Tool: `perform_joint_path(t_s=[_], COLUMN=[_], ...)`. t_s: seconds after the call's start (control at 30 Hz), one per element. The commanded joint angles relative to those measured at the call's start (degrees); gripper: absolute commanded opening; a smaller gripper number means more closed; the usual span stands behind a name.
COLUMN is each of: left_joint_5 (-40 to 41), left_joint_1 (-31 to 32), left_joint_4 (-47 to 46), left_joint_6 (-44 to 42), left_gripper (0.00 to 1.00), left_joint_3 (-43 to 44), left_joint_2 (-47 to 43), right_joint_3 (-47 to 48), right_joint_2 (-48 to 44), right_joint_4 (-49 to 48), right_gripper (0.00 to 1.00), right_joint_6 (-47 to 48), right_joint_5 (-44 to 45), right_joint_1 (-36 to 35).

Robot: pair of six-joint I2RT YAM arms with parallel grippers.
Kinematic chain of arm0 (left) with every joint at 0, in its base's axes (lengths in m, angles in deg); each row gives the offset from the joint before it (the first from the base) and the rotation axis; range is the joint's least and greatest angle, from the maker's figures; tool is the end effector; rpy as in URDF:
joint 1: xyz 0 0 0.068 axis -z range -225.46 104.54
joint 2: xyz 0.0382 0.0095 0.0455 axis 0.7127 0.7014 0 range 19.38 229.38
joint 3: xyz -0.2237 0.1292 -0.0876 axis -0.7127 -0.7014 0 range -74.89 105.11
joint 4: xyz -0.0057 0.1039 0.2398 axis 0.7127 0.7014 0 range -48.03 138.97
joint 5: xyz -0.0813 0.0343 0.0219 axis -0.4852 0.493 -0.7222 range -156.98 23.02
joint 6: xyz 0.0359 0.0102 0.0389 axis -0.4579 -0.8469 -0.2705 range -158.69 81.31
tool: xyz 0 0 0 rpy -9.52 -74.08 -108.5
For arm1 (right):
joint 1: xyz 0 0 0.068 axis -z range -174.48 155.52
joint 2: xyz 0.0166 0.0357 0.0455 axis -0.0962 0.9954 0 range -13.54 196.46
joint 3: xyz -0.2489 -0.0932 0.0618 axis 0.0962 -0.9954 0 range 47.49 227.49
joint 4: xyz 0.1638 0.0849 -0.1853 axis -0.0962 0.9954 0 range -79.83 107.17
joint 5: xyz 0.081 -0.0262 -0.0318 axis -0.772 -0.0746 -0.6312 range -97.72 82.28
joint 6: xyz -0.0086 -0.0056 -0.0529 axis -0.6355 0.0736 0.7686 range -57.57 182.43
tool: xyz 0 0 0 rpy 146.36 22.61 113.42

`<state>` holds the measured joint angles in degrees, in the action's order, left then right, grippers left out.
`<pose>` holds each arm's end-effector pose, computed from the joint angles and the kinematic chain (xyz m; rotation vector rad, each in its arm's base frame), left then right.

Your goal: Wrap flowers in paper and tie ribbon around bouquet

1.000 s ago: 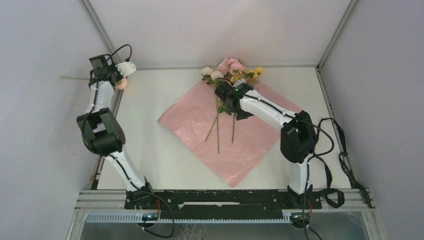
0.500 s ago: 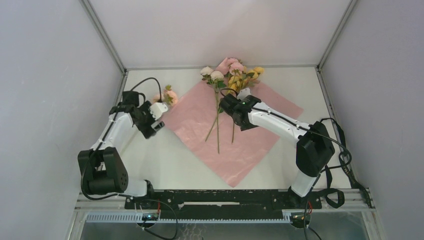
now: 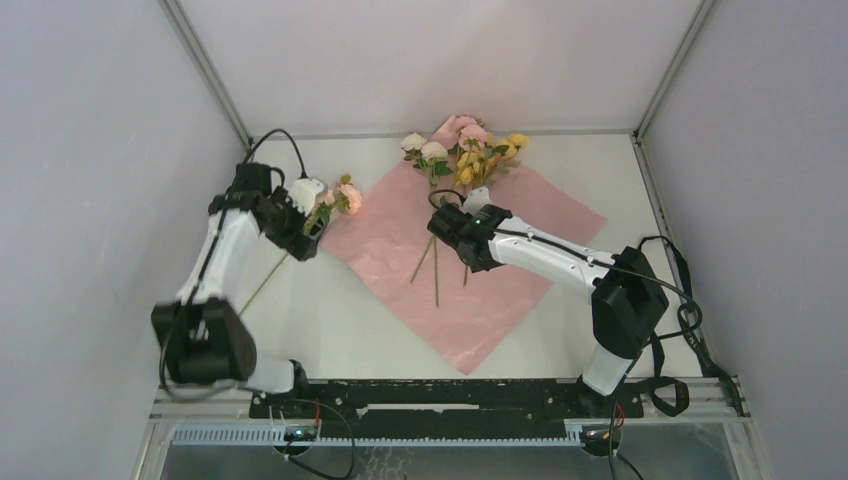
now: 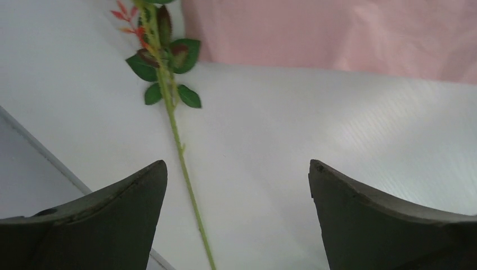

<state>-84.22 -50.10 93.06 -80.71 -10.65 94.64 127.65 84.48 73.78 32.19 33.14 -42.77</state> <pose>0.2553 0.0101 0.2854 0.9178 2.4107 -0.1055 0.2326 0.2260 0.2572 -0.3251 2.4928 -0.6060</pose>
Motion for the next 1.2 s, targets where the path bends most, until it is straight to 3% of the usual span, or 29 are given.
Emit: perform_joint_path(t_s=[0.0, 0.17, 0.23, 0.3, 0.4, 0.47, 0.63, 0.73, 0.8, 0.87, 1.0, 1.17], left_joint_5=[4.9, 5.04, 9.76, 20.43, 25.21, 24.23, 23.13, 23.09, 21.43, 19.74, 12.96, 2.51], left_joint_1=[-2.4, -1.57, -0.83, 0.13, 0.48, 0.82, 1.74, 2.09, 2.41, 2.6, 1.34, -1.74], left_joint_4=[-6.11, -3.14, -2.88, -2.21, 3.95, 7.67, 8.25, 8.49, 9.29, 9.83, 9.04, 1.69], left_joint_6=[7.19, 8.4, 9.75, 12.28, 13.96, 13.15, 11.59, 12.15, 12.07, 12.08, 16.23, 26.94], left_gripper=[1.0, 1.0, 1.0, 0.98, 0.8, 0.76, 0.73, 0.61, 0.37, 0.03, 0.0, 0.0], left_joint_3=[12.08, 29.32, 35.18, 42.29, 51.41, 52.24, 48.26, 47.88, 47.1, 46.2, 46.24, 46.61], left_joint_2=[16.99, 35.67, 41.94, 47.88, 55.66, 57.8, 56.5, 57.07, 57.36, 56.99, 50.83, 35.66], right_joint_3=[-1.6, -4.03, -4.94, -6.0, -6.93, -7.4, -8.51, -8.56, -8.61, -8.81, -9.06, -9.06], right_joint_2=[-2.42, -3.24, -3.65, -4.03, -4.43, -4.67, -5.87, -6.03, -6.3, -6.67, -7.25, -9.96], right_joint_4=[-2.54, -4.01, -4.09, -4.4, -4.78, -4.85, -5.77, -6.09, -5.81, -5.77, -5.67, -8.56], right_gripper=[0.74, 0.75, 0.75, 0.76, 0.76, 0.76, 0.76, 0.76, 0.76, 0.76, 0.76, 0.76], right_joint_6=[-1.22, -0.79, -0.78, -0.66, -0.2, -0.25, 0.28, 0.63, 0.35, 0.19, 0.26, 2.37], right_joint_5=[0.55, 0.27, 0.37, 0.43, 0.15, 0.34, -0.13, -0.1, -0.04, 0.16, 0.12, -2.9], right_joint_1=[-0.64, -0.62, -0.42, -0.2, 0.49, 1.03, 2.35, 2.59, 2.64, 2.59, 2.7, 2.3])
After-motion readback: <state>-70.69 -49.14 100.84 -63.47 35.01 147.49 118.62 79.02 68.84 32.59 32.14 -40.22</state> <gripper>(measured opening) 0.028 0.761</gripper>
